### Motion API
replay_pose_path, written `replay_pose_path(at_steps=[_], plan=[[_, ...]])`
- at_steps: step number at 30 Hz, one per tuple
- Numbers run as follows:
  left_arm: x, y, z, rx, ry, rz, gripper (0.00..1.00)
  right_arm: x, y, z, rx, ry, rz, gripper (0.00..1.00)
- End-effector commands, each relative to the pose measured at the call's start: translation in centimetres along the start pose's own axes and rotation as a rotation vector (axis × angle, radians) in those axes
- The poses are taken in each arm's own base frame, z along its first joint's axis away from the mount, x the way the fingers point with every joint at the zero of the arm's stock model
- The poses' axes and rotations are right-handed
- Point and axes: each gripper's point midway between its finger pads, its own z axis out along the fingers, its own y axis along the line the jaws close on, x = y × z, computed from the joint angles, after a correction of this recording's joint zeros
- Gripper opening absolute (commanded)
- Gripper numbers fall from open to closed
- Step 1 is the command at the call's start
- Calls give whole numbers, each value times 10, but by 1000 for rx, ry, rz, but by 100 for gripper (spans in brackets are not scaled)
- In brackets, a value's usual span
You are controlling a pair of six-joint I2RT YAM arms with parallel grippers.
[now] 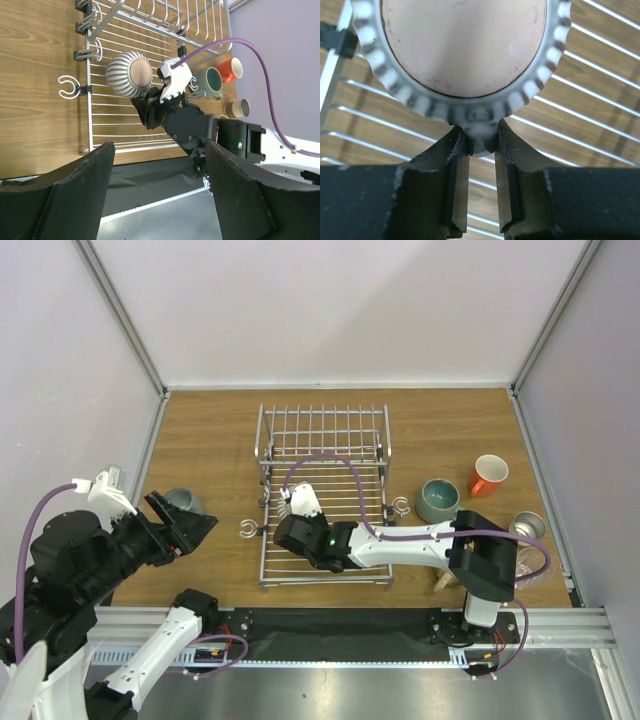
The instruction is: Load the cups into the dish rack
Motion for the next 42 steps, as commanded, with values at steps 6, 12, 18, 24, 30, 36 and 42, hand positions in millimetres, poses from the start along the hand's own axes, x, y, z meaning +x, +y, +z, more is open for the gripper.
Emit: replay_pose_path(at_steps=[6,12,18,24,30,36,42], plan=[[19,14,-9,-51,69,8,78,-52,13,3,-40,-116,79,0],[19,14,-7,-57,71,-5,78,-50,17,11,-34,-100,66,2],[22,16,-5,-58,81,-13,79,-51,9,16,-4,-95,77,7],[20,16,-5,-65,78,0,78,-51,11,18,-10,-92,69,22],[17,16,-6,-68,71,11,78,-51,13,22,-11,-85,64,42],[16,16,-5,-71,73,23,78,-50,11,24,-8,-74,67,49],[16,16,-2,-73,79,33,78,-49,3,0,-25,-53,94,59]])
